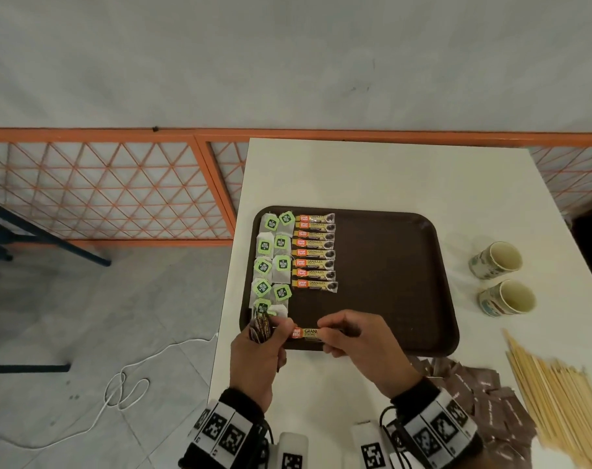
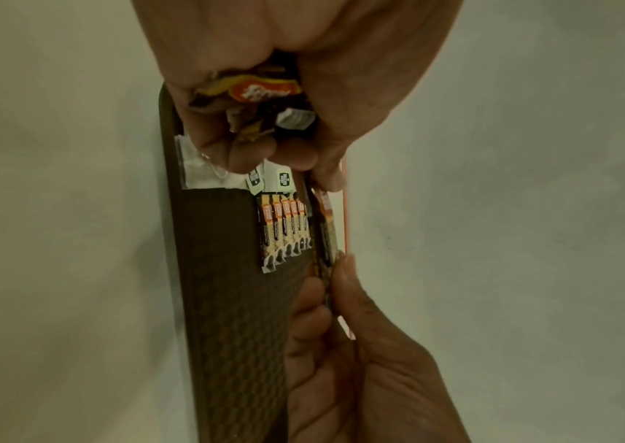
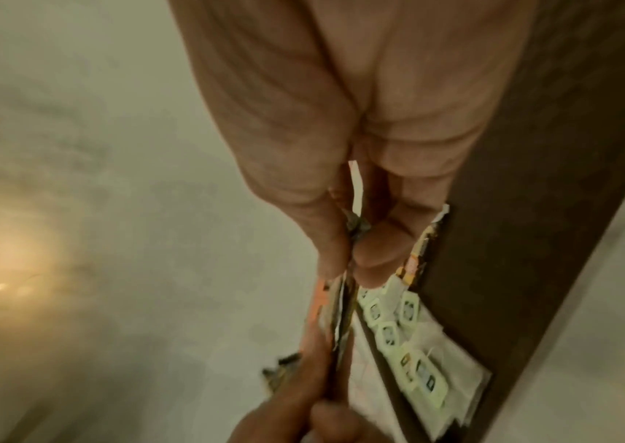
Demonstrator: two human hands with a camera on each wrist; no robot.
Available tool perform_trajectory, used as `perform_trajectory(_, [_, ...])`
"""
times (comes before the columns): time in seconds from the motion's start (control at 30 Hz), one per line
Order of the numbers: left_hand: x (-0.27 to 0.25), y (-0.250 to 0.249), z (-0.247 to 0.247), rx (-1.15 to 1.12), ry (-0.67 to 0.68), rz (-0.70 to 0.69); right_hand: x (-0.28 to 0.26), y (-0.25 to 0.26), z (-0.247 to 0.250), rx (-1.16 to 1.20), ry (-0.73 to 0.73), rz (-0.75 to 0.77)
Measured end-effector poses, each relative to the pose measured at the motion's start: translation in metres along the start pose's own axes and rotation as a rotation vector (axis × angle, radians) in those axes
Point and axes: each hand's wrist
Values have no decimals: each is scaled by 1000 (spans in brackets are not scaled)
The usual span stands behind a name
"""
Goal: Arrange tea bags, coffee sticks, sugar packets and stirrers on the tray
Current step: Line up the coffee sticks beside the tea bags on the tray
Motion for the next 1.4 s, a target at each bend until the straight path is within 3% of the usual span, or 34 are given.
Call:
perform_trajectory(0.13, [10,0,10,24,-56,-26,38,-18,13,-61,-148,-120])
perform_trajectory(0.3, [12,0,29,103,-64,-73,78,-45,25,-178,-164,-248])
perform_trajectory(0.43, [15,1,35,117,-67,-76,76,-50,30,-767,-294,-66])
perform_trajectory(0.6, [17,3,37,46,-80,32,74,-44,2,-954,-92,162])
perform_trajectory(1.1, [24,-20,57,-21,-94,67,106,-26,-33,-904,-149,133])
perform_trajectory(1.27, [17,-33,51,-257,9,228,85,-12,-19,-788,-222,211])
perform_trajectory(1.4, [8,-40,35,-489,111,334,37,21,-29,-678,-85,329])
Point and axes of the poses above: each hand's wrist, its own x-axis towards the middle knuckle, its own z-axis out of the back of the hand, y = z × x, and after that the axes turned 8 degrees about -x, right-handed
